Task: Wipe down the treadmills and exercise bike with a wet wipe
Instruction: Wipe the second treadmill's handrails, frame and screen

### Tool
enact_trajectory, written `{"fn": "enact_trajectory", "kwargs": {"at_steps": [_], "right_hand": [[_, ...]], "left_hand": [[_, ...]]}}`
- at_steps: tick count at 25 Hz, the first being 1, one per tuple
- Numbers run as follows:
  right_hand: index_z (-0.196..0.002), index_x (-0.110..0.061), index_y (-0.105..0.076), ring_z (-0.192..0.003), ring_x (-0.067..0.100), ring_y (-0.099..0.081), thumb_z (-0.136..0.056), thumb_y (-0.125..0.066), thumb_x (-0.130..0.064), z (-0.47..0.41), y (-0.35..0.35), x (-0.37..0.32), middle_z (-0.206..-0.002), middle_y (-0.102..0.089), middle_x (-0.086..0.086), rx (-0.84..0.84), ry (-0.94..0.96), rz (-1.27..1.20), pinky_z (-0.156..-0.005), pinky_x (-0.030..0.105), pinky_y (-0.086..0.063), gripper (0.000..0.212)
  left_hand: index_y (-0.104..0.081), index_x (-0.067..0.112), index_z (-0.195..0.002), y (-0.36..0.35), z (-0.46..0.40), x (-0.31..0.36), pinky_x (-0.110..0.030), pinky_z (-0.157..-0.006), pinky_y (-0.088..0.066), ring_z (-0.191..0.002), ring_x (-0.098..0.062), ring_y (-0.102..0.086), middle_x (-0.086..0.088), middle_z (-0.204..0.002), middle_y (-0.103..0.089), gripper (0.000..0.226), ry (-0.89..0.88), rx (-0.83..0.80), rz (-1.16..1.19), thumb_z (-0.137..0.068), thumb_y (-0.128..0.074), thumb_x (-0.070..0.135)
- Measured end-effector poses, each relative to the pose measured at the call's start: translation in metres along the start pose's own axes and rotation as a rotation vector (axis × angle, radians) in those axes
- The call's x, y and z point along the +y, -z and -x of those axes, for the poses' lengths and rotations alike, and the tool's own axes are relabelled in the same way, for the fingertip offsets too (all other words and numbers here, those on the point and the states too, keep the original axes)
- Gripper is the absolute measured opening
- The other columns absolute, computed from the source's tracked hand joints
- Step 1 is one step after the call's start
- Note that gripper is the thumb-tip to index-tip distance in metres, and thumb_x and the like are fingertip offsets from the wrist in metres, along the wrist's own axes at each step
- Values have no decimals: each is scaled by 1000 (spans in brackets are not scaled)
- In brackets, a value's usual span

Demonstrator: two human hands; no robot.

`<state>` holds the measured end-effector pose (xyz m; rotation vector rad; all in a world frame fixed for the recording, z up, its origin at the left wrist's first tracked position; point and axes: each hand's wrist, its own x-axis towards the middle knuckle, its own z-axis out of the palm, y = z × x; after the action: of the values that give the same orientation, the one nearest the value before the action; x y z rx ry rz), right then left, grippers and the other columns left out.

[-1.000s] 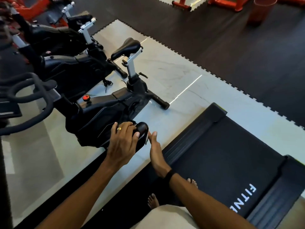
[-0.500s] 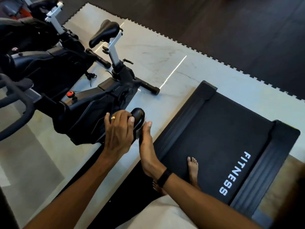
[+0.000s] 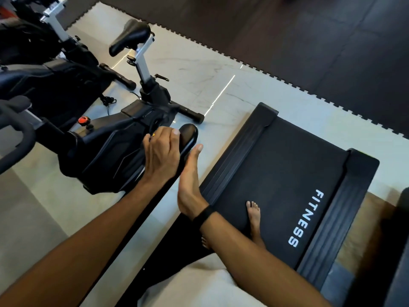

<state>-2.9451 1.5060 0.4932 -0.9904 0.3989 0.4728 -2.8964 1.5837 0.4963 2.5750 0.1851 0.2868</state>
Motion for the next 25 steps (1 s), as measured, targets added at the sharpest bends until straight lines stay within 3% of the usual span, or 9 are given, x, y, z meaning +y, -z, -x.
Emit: {"fn": "enact_trajectory", "kwargs": {"at_steps": [4,6,8,9,11,13,17,21,25], "right_hand": [[-140,-22,-55,-127,3,-54,-97,-7,-68,8,3,15,-133,-63,-9,30,-45,53,-92,11,-42,79],[-110,-18,-66,-99,-1,-64,-98,-11,-67,25,-9,3,-101,-73,-11,-3,-52,-13,-82,12,-46,74],[-81,-18,-58,-70,-2,-62,-102,-11,-60,28,-17,-10,-66,-65,-13,7,-27,-89,-70,11,-48,66],[-85,-18,-59,-76,-1,-64,-103,-9,-59,18,-13,-7,-70,-68,-12,48,-21,-100,-77,12,-50,68],[-123,-13,-61,-116,9,-61,-100,-5,-65,4,-6,4,-119,-71,1,112,-55,-77,-106,22,-42,79],[-142,-12,-51,-132,16,-53,-97,-6,-71,20,-10,17,-142,-59,8,72,-130,15,-114,27,-36,88],[-144,5,-44,-132,30,-53,-94,-16,-78,32,-23,8,-144,-52,24,39,-107,-34,-118,38,-36,101],[-136,-5,-53,-123,19,-56,-95,-11,-76,-3,-11,-3,-141,-57,11,130,-105,-80,-117,33,-34,93],[-141,2,-52,-119,18,-57,-88,-18,-84,37,-25,15,-125,-62,10,-77,-223,-40,-119,36,-35,107]], "left_hand": [[-69,13,-92,11,12,0,-64,-101,-37,-92,-22,-62,-4,-97,-70,46,-14,123,139,-101,-29,33],[-69,13,-91,22,23,-9,-64,-98,-39,-93,-24,-63,-3,-96,-71,43,-26,187,145,-101,-31,30],[-69,13,-93,34,36,-22,-63,-101,-37,-95,-22,-61,-3,-99,-71,42,-15,209,133,-100,-31,29],[-69,13,-94,40,42,-28,-62,-104,-34,-96,-19,-60,-2,-100,-70,43,-6,207,126,-101,-30,30],[-69,14,-96,49,54,-36,-60,-109,-28,-97,-19,-60,-2,-103,-70,45,37,190,113,-100,-27,32],[-68,14,-97,50,61,-42,-59,-111,-26,-97,-23,-62,-2,-103,-70,47,87,179,83,-100,-26,34],[-65,11,-94,42,68,-50,-60,-113,-24,-93,-27,-62,-3,-98,-68,49,98,171,-8,-101,-23,34],[-63,10,-92,42,65,-43,-64,-112,-24,-83,-23,-61,-3,-93,-66,45,29,176,-50,-103,-24,30],[-63,9,-91,40,63,-44,-62,-110,-25,-83,-27,-62,-4,-92,-66,43,46,224,-56,-103,-26,28]]}}
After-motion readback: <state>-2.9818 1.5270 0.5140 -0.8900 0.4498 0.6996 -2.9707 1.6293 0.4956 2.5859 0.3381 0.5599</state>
